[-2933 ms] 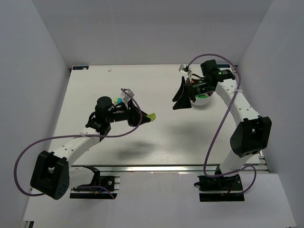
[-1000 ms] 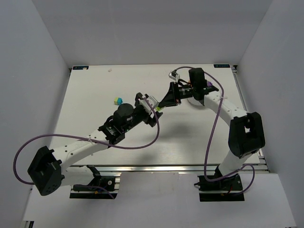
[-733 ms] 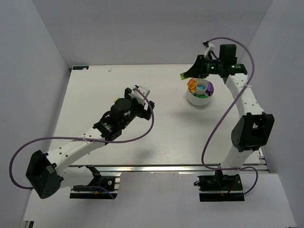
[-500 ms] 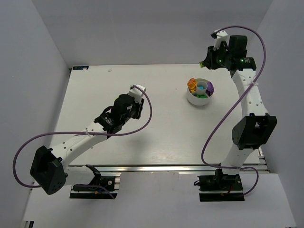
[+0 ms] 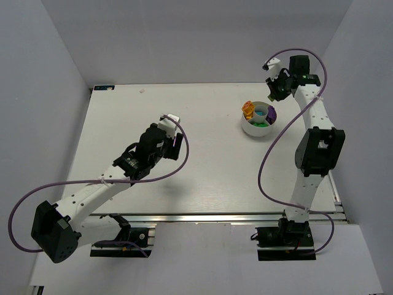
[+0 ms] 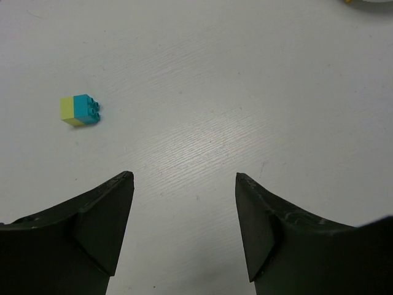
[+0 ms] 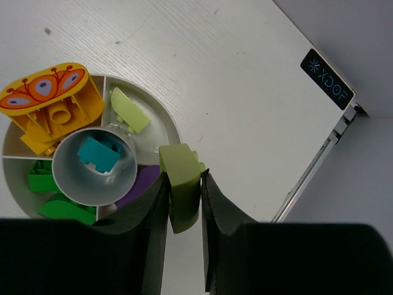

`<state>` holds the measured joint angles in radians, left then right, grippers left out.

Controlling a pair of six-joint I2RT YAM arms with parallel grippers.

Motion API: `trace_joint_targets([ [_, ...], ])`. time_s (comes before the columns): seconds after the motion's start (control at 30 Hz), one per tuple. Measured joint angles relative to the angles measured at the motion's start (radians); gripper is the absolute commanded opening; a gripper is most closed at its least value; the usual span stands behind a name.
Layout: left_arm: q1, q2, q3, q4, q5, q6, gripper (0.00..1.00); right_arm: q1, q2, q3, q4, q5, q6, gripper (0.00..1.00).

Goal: Sort the legos into containers by color

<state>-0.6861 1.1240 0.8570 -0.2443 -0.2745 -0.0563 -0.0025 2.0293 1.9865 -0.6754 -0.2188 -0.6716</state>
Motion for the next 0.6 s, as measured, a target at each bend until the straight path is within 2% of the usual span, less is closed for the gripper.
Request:
trace_joint_targets([
  [0.33, 0.002, 0.014, -0.016, 0.000, -0.003, 0.012, 0.77, -0.010, 0.081, 0.087, -0.019, -0.048, -0.081, 0.00],
  [0.6, 0.009, 0.014, -0.019, 0.005, -0.003, 0.018, 0.78, -0.006, 0.125, 0.095, -0.031, -0.095, -0.103, 0.00],
])
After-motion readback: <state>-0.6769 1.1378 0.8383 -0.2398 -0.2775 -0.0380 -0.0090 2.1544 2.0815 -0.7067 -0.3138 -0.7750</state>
